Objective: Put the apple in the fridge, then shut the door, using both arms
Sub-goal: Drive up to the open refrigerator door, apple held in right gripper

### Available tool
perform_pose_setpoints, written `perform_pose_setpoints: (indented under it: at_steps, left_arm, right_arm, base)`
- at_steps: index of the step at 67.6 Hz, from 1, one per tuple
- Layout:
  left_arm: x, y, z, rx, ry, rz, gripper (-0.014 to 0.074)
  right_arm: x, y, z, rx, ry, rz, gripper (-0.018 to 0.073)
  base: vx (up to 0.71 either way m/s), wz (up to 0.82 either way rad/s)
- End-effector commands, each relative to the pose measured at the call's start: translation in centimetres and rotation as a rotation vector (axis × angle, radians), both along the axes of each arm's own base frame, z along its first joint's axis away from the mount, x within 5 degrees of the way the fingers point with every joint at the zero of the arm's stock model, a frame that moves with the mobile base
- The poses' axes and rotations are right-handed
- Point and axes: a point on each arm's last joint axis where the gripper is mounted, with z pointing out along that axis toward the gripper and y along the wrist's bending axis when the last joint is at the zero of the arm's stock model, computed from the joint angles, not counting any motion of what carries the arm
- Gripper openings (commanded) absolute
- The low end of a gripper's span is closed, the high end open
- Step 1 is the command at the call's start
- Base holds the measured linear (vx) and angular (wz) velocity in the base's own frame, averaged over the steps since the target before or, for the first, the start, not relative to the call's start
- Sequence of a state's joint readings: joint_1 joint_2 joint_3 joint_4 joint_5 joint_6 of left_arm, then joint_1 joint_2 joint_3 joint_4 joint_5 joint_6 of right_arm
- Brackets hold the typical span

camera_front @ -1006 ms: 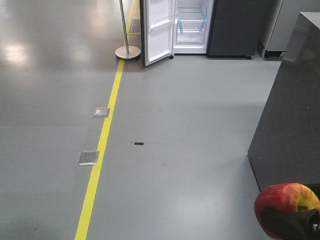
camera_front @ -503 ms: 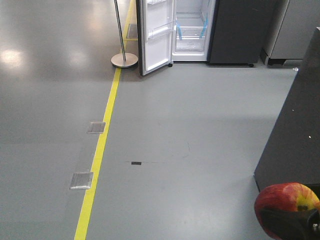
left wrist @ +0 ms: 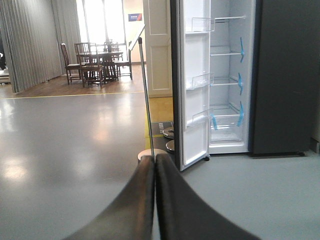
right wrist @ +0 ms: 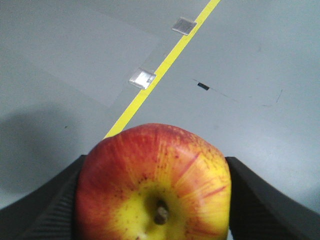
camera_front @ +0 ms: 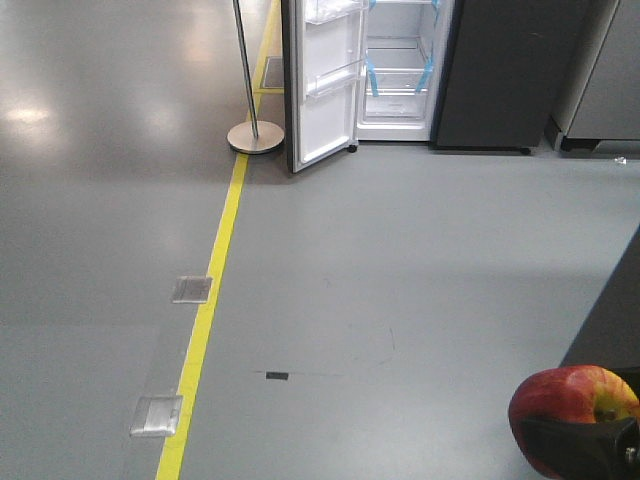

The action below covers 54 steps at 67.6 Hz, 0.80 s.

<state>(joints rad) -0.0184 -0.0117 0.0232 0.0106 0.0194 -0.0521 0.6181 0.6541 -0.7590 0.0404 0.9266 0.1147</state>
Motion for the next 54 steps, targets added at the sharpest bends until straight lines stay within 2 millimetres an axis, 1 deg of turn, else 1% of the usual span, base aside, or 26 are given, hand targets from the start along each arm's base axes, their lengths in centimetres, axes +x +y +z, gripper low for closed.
perform_pose_setpoints:
  at_steps: [1,54]
  left_arm:
    - [-0.30,-0.01,1.37,-0.017,-0.108,-0.004,-0.0006]
    - [-0.30,-0.01,1.37,-0.017,-0.108,-0.004,-0.0006]
  right_arm:
    - [0.26,0.14,1.33,0.045,-0.084,0.005,0.0223]
    - [0.26,0.14,1.34,0.046,-0.084,0.005,0.0223]
  base:
    - [0.37,0.03]
    - [0.36,0.03]
